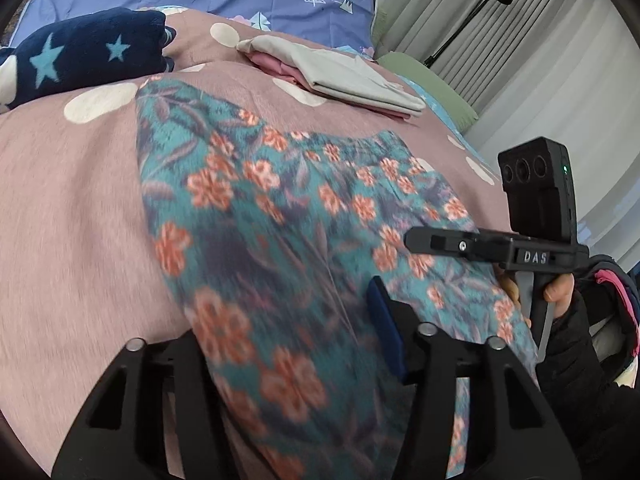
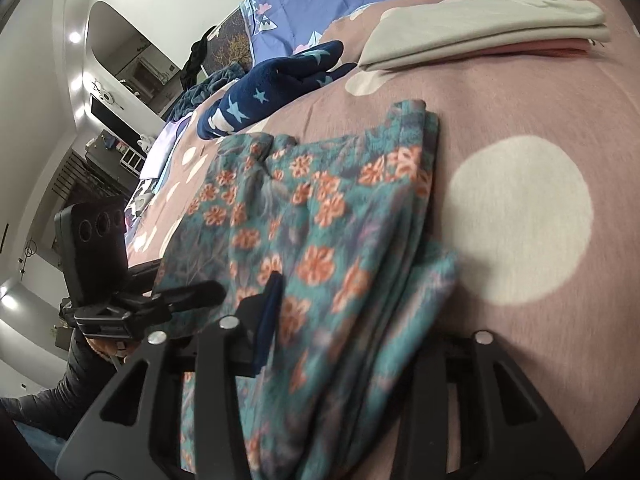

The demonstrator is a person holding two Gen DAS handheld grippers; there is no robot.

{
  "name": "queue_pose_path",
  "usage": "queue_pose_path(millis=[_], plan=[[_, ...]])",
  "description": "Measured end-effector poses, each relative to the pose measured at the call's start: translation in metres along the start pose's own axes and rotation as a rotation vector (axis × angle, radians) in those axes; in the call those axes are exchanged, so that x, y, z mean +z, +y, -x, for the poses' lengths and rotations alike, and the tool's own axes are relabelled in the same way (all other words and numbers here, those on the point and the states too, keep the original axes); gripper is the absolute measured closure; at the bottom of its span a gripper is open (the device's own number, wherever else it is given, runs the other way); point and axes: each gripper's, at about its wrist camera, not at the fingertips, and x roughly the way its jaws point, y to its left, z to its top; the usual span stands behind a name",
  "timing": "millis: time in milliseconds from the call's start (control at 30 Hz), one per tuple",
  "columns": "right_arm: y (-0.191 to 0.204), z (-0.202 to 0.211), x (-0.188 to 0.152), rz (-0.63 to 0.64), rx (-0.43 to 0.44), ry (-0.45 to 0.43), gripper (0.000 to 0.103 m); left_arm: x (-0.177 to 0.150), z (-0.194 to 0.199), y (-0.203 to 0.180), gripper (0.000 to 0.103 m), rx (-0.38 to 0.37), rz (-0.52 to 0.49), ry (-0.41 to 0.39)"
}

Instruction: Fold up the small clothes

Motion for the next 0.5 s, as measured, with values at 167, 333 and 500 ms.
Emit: queue_pose_path(millis=[167,333,500], plan=[[0.011,0.005,-0.005,0.03,-0.051,-0.031,0.076,0.009,-0.006,0.006,0.079,0.001,0.034,-0.012],[0.049,0.033,-0.009,0.144,-0.125,-0.123,0.082,0.01,0.015,-0.024,0.085,0.083,-0.07,-0.071],[0.086,0.081,-0.018,0.248,-0.184,-0.26,0.082,0.02,0.057,-0.069,0.086,0.118,-0.184,-0.174]])
